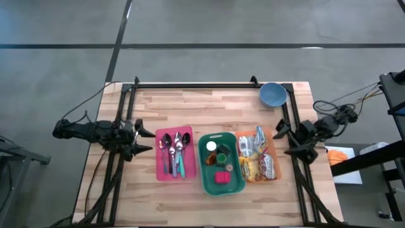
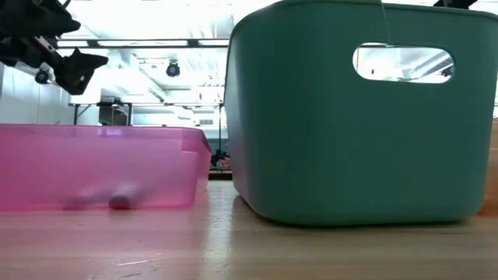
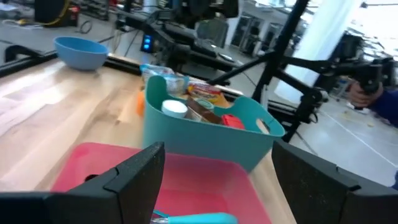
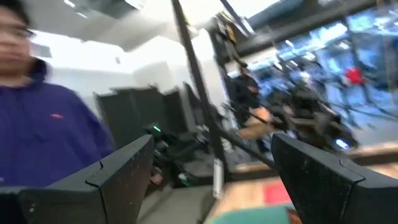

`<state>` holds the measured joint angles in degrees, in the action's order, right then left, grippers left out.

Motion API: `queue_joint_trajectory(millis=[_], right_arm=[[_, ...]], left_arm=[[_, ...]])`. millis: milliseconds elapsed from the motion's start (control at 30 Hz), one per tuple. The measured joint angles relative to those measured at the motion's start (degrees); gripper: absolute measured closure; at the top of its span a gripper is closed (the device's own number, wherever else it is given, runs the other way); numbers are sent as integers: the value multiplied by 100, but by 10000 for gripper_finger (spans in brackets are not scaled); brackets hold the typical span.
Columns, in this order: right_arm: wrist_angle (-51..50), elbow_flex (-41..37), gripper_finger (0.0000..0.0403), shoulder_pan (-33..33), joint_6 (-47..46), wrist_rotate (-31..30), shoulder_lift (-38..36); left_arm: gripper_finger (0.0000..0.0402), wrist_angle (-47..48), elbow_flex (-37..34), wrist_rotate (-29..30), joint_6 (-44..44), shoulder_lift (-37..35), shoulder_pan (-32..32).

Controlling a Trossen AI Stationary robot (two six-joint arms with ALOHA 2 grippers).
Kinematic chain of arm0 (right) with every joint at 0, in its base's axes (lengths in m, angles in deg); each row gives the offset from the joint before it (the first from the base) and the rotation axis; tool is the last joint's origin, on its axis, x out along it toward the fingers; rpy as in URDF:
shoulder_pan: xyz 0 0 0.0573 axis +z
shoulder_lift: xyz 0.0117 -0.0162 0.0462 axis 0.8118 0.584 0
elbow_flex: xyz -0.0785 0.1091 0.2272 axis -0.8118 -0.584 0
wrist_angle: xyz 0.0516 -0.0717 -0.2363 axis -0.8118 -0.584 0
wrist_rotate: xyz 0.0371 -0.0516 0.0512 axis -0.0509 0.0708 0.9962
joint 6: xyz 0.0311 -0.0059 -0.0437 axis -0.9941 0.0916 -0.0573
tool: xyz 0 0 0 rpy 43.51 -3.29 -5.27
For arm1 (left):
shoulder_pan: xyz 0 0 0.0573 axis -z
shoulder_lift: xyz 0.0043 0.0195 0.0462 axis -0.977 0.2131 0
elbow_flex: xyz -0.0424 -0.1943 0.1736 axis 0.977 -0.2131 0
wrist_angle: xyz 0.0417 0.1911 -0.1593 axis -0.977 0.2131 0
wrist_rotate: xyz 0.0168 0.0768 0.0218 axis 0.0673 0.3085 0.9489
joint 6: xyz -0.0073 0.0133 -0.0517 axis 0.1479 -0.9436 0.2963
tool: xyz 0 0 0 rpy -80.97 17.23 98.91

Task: Pick & Place Food Item
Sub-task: Return to Home Position

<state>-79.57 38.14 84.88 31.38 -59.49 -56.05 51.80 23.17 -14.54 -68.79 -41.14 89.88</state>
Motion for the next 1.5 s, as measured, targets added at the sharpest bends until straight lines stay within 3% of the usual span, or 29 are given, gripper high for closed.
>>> queue_joint_trajectory(millis=[133, 367, 633, 867, 1500], right_arm=[[752, -444, 84, -1, -183, 286, -47], [756, -824, 84, -1, -546, 365, -15], [744, -1114, 84, -2, -666, 436, 3], [683, -1259, 84, 0, -621, 621, 61], [65, -1286, 84, -2, 577, 802, 926]], left_arm=[[103, -523, -415, -392, -81, 1, 0], [103, -1456, -950, -1061, 12, 44, 0], [103, -1557, -989, -1173, -219, 58, -2], [103, -1541, -989, -1023, -1413, 218, -7], [103, -1537, -989, -1020, -1427, 214, -7]])
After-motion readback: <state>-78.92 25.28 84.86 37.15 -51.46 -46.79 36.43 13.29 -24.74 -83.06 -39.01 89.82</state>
